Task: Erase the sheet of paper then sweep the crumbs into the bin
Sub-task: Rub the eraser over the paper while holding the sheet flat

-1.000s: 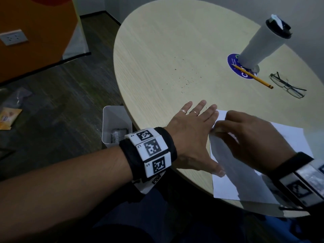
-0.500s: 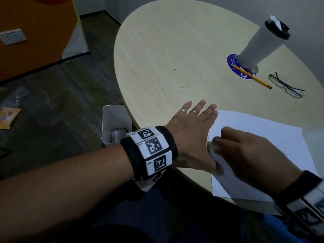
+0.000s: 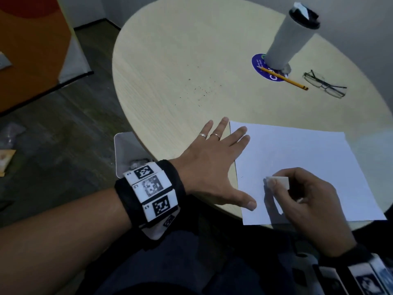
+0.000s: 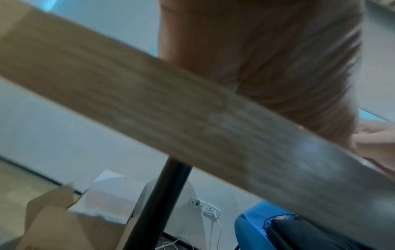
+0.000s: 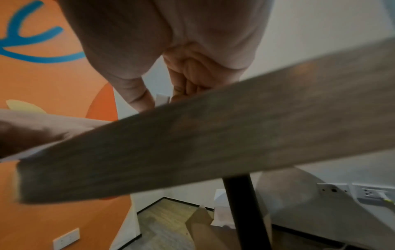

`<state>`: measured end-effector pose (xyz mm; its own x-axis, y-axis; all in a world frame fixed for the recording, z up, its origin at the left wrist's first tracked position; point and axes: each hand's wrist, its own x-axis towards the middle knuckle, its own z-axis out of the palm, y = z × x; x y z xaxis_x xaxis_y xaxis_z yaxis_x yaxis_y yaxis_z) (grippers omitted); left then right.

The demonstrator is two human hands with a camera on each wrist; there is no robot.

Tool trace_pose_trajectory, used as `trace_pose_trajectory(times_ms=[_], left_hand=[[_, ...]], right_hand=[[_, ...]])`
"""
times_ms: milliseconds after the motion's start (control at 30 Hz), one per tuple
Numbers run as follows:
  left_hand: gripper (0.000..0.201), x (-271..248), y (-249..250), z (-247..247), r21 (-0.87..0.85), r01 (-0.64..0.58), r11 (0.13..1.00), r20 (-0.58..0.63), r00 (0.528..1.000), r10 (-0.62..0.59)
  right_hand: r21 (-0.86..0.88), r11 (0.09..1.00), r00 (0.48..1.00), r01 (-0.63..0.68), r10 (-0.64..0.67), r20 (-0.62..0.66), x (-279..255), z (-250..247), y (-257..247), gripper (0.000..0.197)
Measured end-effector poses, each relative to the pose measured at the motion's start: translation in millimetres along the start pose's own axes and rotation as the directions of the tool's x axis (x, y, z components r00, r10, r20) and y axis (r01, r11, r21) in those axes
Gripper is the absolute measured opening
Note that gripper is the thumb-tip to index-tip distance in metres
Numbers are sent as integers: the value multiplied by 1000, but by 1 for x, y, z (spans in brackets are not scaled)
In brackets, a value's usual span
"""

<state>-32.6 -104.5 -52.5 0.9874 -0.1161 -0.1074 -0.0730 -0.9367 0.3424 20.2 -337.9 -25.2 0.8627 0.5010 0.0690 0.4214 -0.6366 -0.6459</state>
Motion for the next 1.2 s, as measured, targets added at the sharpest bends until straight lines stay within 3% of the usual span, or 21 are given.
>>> trace_pose_trajectory(times_ms=[133,233,333,433,667,800,900,1067,1200], left_hand=[[143,2,3,1,-15,39,999,15,999,-39],[138,3,4,0,-17,50,999,22,999,-50],[145,5,3,-2,-26,59,998,52,997,-58],[151,6,3,-3,-15,58,998,88,994,-56],[151,7,3,-2,-19,52,998,95,994,-50],[134,1,11,-1,-116,43,992,8,999,-43],[124,-2,19,3,-155,55,986,-33,998,-61],[132,1,19,8,-69,75,995,-4,997,-75],[126,2,19,7,-81,83,993,-1,997,-84]], right_hand=[[58,993,994,106,-106,-9,3,19,-13,9],[4,984,984,176,-176,31,4,36,-21,19],[69,989,991,128,-131,33,8,34,-15,26],[61,995,996,75,-71,-55,12,21,1,26],[75,982,975,173,-161,-151,6,16,-15,8],[117,993,986,22,-3,-165,10,8,3,8],[144,990,989,-12,33,-142,2,15,7,12],[154,987,989,43,-19,-149,0,21,-2,8],[5,995,989,97,-96,-110,2,35,-7,21]])
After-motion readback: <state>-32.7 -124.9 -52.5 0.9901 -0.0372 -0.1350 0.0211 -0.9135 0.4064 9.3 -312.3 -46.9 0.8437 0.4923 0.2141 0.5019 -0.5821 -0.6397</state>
